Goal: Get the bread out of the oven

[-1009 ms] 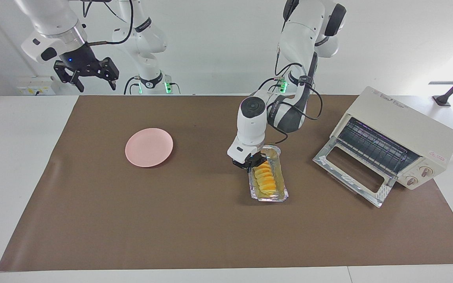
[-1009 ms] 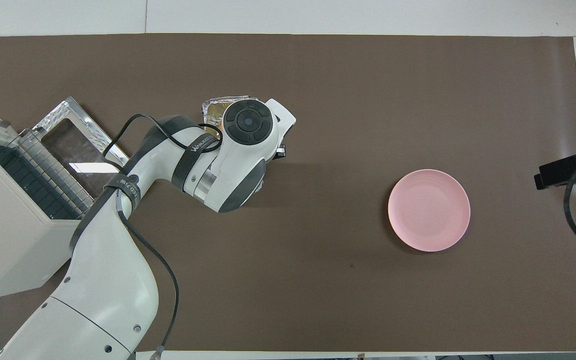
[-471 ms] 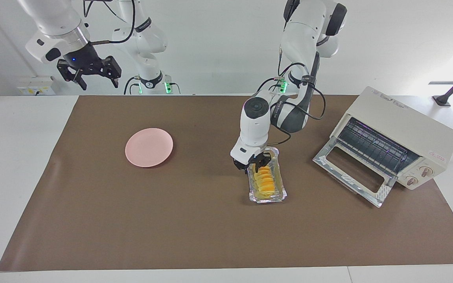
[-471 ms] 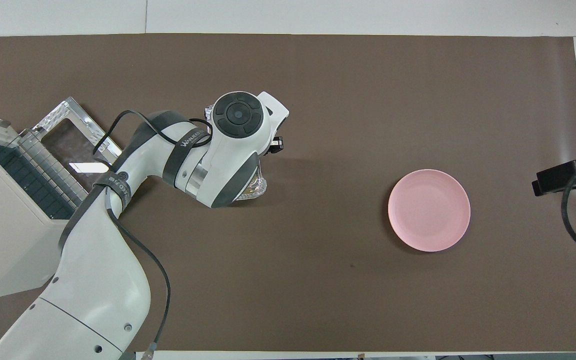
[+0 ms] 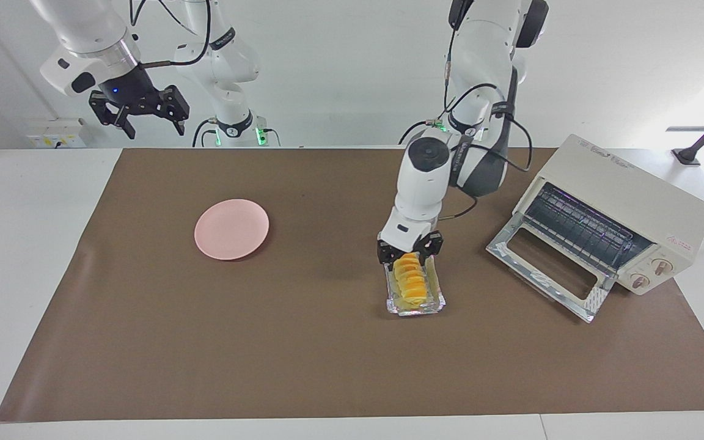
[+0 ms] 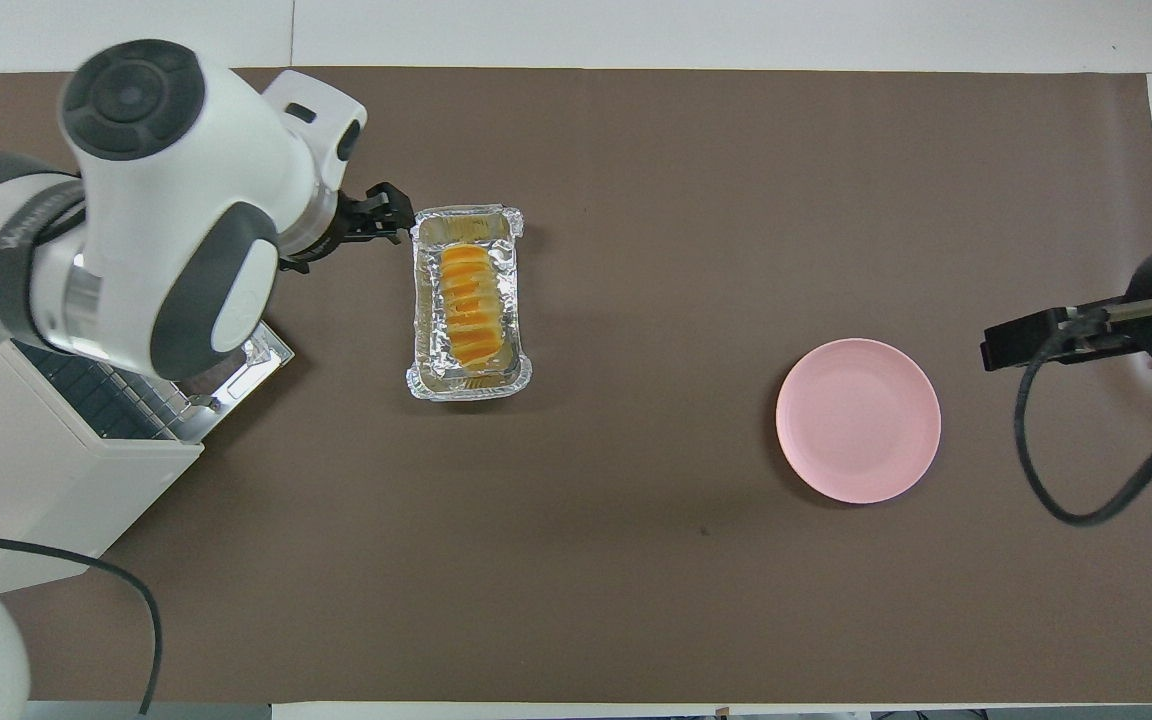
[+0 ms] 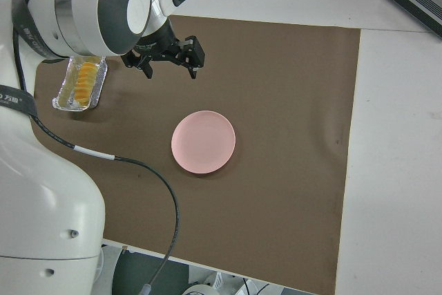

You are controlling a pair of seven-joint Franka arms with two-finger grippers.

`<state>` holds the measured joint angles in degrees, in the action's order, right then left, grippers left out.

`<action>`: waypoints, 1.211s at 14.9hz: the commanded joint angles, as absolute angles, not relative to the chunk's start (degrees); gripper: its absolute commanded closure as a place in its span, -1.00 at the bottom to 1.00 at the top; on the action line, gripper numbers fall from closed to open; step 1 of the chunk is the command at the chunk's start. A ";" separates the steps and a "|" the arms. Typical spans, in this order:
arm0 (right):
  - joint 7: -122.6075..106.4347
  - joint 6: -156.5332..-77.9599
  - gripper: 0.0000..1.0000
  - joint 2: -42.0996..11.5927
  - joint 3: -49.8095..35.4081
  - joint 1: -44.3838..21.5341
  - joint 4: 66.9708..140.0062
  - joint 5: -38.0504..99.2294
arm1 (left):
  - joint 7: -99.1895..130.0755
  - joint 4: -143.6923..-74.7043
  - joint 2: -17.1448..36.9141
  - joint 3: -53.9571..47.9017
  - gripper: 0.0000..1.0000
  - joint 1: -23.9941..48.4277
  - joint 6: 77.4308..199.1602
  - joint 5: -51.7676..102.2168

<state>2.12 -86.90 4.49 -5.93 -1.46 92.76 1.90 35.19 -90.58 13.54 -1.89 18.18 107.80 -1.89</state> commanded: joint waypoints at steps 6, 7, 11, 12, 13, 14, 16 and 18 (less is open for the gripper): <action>30.73 -106.41 -1.00 -17.97 -5.89 -21.25 85.56 1.93 | 16.27 -92.29 0.36 -2.02 -1.00 1.59 87.65 -0.53; 32.24 -107.13 -1.00 -21.24 -5.80 -21.79 82.91 1.76 | 15.56 -92.72 -0.52 -1.85 -1.00 0.63 86.41 -0.61; 41.19 -107.57 -1.00 -38.11 -5.36 -28.29 66.04 -3.84 | 10.65 -92.37 -2.90 -1.67 -1.00 -1.66 81.83 -0.62; 41.74 -110.10 -1.00 -40.67 -5.45 -28.74 64.09 -3.87 | 8.98 -92.46 -3.51 -1.67 -1.00 -2.63 81.22 -0.62; 41.84 -111.43 -1.00 -42.09 -5.45 -28.91 62.94 -3.95 | 8.79 -92.55 -3.25 -1.84 -1.00 -2.72 82.78 -0.53; 41.92 -112.66 -1.00 -43.14 -5.54 -29.09 62.41 -3.87 | 8.79 -91.94 -2.56 -2.37 -1.00 -2.55 82.18 -1.05; 41.92 -114.43 -1.00 -44.12 -5.54 -30.49 62.40 -4.13 | 8.79 -91.76 -2.02 -3.07 -1.00 -2.20 81.39 -0.71; 42.01 -115.92 -1.00 -46.30 -5.36 -32.68 62.58 -4.92 | 8.79 -91.93 -0.71 -2.99 -1.00 -0.54 81.56 -0.62</action>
